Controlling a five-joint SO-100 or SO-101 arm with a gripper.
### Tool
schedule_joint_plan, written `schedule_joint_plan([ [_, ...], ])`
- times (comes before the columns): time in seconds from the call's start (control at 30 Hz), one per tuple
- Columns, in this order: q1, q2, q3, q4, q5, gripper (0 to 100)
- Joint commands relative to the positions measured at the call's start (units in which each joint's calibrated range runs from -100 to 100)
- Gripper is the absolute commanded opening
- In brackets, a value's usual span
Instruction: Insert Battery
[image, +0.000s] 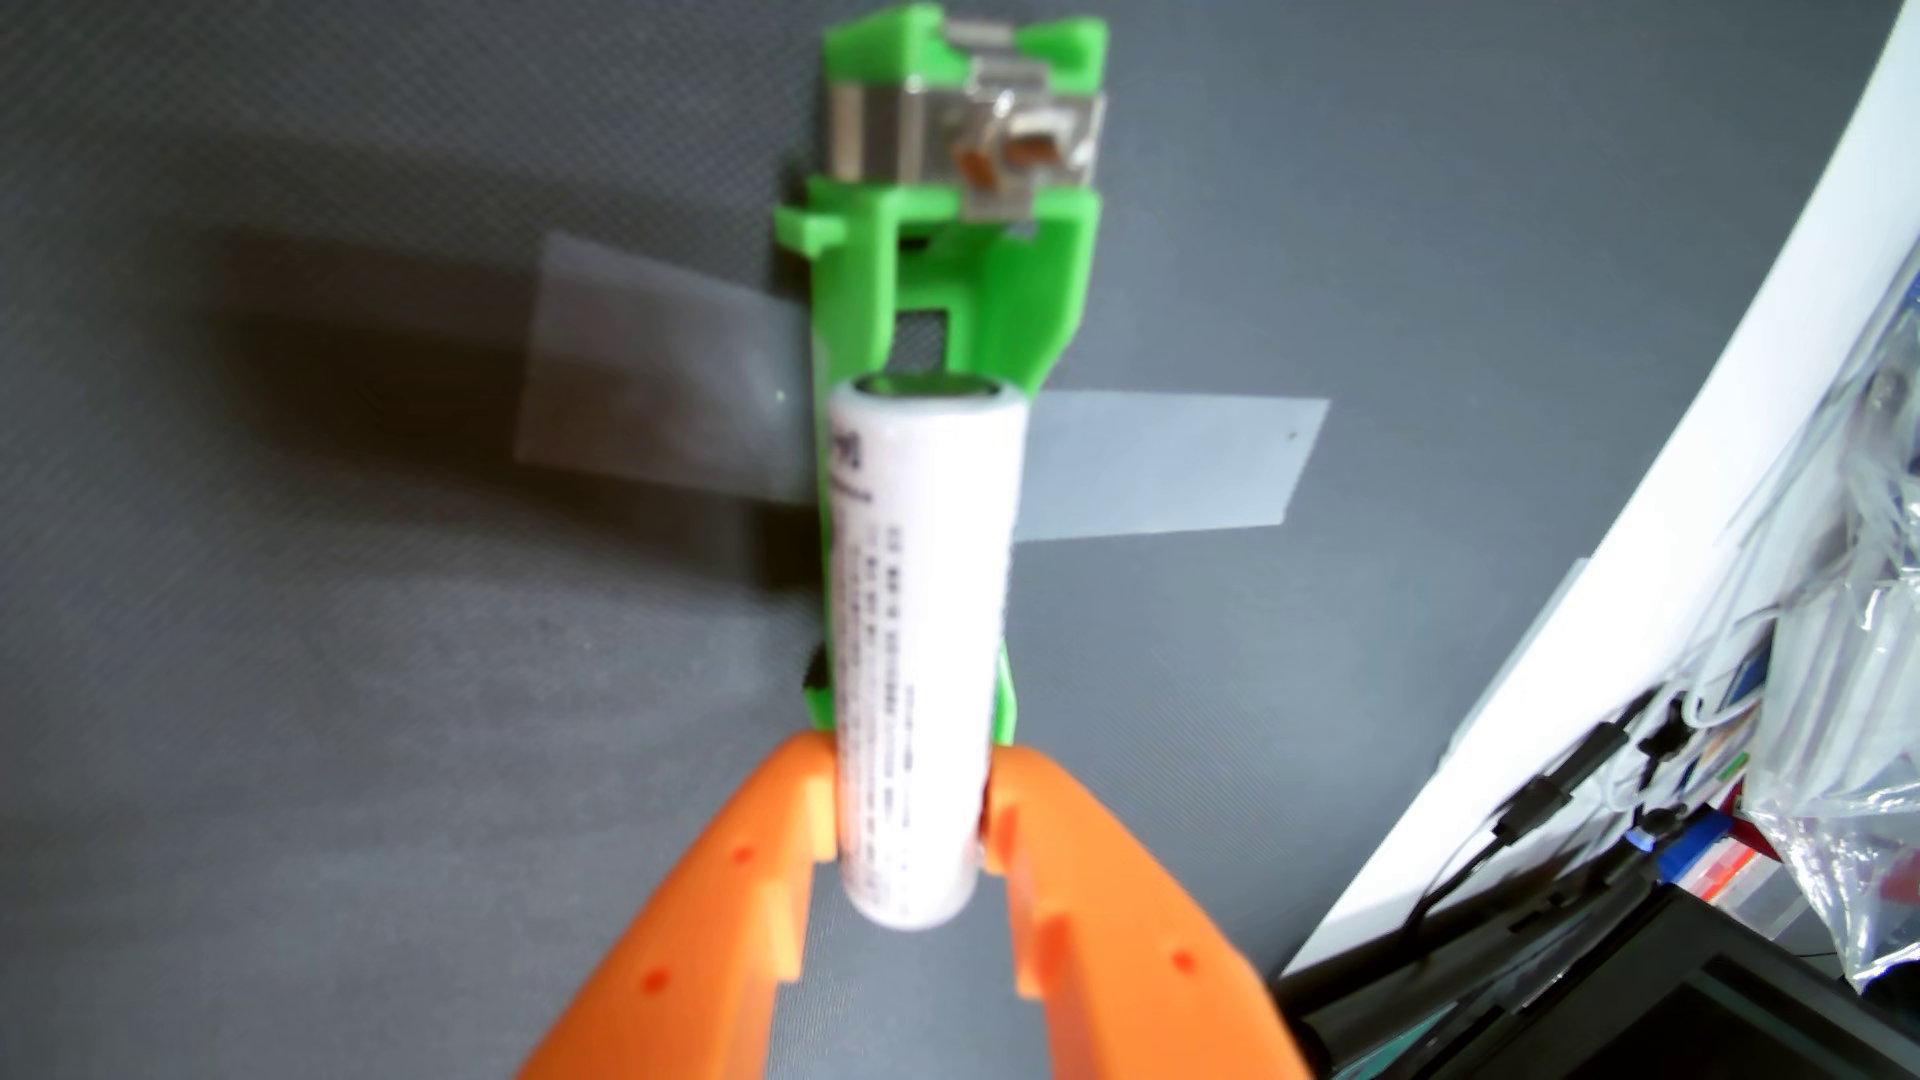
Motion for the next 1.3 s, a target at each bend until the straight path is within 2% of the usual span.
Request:
schedule_joint_plan([
  [0.0,-0.70,0.12,-2.60,-0.34,0.09,1],
  [1.27,-0.23,0.12,-2.69,-3.14,0.04,1],
])
